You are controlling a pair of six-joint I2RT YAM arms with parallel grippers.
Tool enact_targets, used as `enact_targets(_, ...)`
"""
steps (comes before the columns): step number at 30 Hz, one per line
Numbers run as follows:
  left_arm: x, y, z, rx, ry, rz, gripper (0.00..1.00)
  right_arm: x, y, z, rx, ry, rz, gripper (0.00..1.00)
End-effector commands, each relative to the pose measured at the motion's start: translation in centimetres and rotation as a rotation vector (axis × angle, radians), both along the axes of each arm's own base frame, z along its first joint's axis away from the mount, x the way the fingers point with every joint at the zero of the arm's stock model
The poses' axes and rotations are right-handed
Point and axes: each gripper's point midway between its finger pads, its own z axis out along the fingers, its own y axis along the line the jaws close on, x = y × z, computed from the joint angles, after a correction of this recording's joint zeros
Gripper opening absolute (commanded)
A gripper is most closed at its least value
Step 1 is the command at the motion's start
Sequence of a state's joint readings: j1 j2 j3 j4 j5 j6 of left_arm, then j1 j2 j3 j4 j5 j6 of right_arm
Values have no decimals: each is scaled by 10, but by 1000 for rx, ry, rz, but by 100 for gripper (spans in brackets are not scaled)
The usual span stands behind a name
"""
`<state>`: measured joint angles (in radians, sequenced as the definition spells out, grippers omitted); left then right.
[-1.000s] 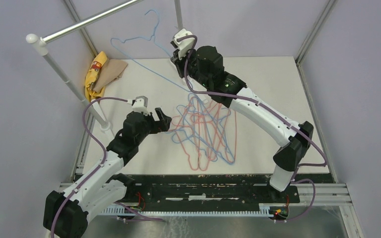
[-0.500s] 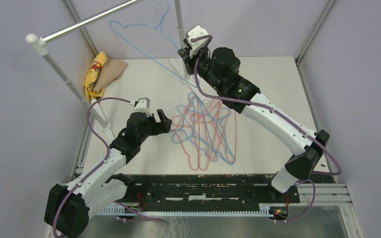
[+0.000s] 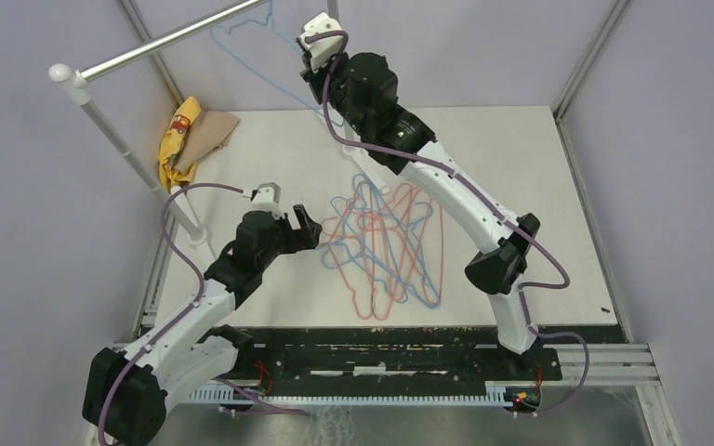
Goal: Organize the hangers
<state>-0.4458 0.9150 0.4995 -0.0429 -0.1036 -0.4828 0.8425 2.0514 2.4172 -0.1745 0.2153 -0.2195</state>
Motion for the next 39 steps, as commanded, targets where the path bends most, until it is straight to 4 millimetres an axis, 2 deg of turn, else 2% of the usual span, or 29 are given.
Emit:
enact_targets(1, 3, 0, 13, -62, -41, 41, 99, 12, -3, -2, -1, -15, -67, 1)
enact_targets(4, 2, 1, 11, -56, -37, 42, 99, 25, -7, -19, -24, 4, -126, 1)
enact_targets(7, 2, 1, 10, -52, -35, 43, 99, 40, -21, -35, -29, 30, -200, 1)
enact_targets(14, 3, 2, 6, -42, -26, 46, 99, 73, -69, -39, 74, 76, -317, 1)
enact_targets(21, 6, 1, 3, -31, -16, 44, 99, 86, -90, -41, 103, 94, -343, 2)
enact_targets(22, 6, 1, 3, -30, -17, 45, 99, 86, -91, -41, 100, 95, -341, 12)
enact_targets(23, 7, 1, 3, -29, -16, 44, 99, 85, -91, -44, 92, 98, -336, 28)
enact_targets(26, 8, 1, 2, -23, -12, 45, 99, 78, -94, -43, 90, 85, -321, 65)
enact_targets(31, 8, 4, -2, -11, -5, 61, 99, 56, -111, -37, 110, 65, -315, 98)
enact_targets(35, 9, 10, -7, 7, 9, 95, 99, 27, -131, -31, 129, 55, -295, 100)
enact_targets(39, 10, 10, -13, 17, 23, 94, 99, -2, -153, -43, 99, 107, -295, 100)
